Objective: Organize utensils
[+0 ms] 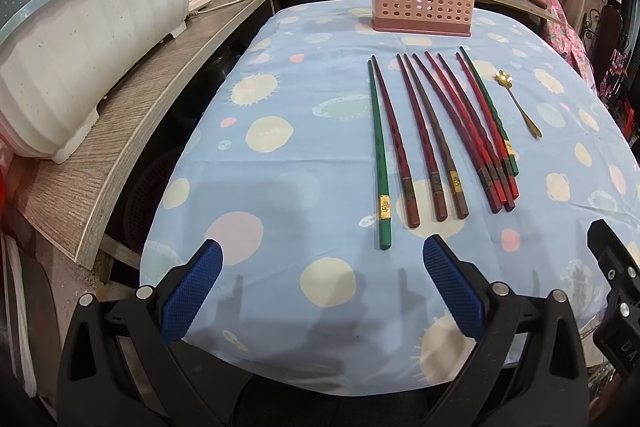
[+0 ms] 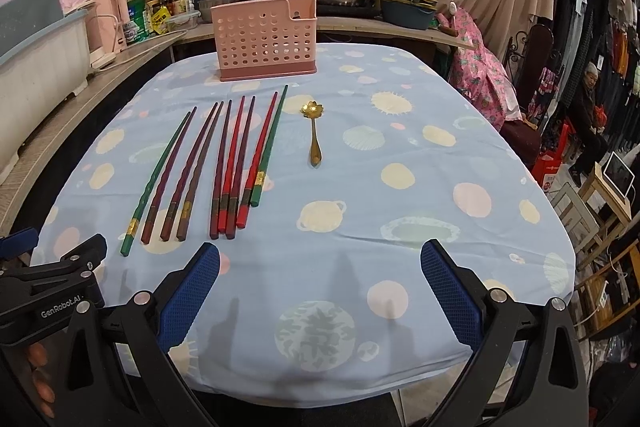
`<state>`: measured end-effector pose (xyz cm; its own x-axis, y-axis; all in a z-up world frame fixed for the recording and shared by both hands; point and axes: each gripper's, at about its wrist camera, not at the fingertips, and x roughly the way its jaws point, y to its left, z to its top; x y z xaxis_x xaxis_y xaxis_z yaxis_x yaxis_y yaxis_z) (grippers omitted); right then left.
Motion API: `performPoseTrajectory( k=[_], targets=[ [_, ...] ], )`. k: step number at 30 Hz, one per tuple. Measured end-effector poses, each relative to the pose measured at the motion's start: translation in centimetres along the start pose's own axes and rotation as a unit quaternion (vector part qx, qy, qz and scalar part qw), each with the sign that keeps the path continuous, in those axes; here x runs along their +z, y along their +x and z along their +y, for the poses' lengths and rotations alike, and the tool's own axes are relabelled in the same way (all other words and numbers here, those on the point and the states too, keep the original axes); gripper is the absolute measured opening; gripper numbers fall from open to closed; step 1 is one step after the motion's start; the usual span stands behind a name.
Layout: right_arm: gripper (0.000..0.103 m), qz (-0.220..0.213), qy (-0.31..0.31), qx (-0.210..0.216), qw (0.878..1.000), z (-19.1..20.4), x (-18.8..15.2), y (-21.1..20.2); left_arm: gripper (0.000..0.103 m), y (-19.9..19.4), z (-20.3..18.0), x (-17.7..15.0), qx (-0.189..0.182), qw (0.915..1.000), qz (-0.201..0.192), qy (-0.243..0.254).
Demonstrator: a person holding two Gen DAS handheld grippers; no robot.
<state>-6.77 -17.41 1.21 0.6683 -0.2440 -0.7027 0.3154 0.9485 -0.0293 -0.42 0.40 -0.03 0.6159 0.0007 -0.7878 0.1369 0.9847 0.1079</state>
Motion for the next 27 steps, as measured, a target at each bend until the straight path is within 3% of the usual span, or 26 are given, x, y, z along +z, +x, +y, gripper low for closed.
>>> performPoseTrajectory(
  k=[27],
  targets=[
    [0.096,0.004,0.004,0.003,1.0,-0.02,-0.16,0.31,0.096,0.23,0.17,-0.01,0.004,1.0,-0.001,0.0]
  ],
)
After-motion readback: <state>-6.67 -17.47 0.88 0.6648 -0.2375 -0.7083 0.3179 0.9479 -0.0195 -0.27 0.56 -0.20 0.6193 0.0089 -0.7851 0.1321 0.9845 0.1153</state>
